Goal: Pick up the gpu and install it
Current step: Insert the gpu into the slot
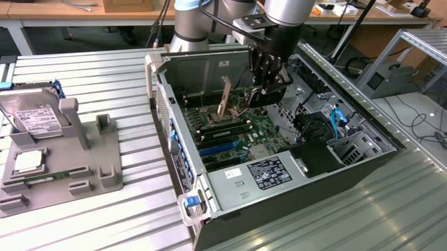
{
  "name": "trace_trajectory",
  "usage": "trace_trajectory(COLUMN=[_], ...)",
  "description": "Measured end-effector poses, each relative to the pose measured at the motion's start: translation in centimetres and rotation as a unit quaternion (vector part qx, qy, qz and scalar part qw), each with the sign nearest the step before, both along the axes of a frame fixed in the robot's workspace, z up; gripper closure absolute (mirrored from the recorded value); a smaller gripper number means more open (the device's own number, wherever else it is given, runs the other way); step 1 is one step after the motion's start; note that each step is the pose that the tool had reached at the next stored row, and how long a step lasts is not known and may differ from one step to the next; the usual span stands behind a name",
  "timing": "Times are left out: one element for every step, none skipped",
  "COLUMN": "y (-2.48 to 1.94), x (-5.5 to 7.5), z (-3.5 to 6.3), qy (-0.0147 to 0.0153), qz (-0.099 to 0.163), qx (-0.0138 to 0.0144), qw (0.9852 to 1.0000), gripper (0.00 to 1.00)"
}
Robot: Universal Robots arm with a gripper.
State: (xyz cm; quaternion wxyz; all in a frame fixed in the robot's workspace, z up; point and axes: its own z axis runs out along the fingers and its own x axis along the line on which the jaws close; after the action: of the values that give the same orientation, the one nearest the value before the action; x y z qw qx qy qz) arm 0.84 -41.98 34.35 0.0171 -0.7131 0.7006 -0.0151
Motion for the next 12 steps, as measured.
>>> trace_trajectory(y=[0.0,0.0,0.0,0.0,0.0,0.0,-0.01,-0.01,-0.01,-0.01,-0.01,-0.01], x=[-0.01,-0.02,-0.03,-0.04,-0.05,-0.06,-0.07,-0.08,-0.09,-0.09,-0.1,-0.12], z=[-0.03,-0.06,-0.08,-0.1,-0.12,-0.15,-0.18,-0.21,-0.23,-0.25,-0.28,-0.31], qy=[0.0,0.0,0.0,0.0,0.0,0.0,0.0,0.0,0.0,0.0,0.0,0.0], qz=[0.0,0.0,0.0,0.0,0.0,0.0,0.0,0.0,0.0,0.0,0.0,0.0], qx=[0.0,0.0,0.0,0.0,0.0,0.0,0.0,0.0,0.0,0.0,0.0,0.0], qw=[1.0,1.0,1.0,1.0,1.0,1.0,1.0,1.0,1.0,1.0,1.0,1.0], gripper=[0.73,0.73,0.73,0.73,0.73,0.73,0.73,0.73,0.73,0.73,0.73,0.73])
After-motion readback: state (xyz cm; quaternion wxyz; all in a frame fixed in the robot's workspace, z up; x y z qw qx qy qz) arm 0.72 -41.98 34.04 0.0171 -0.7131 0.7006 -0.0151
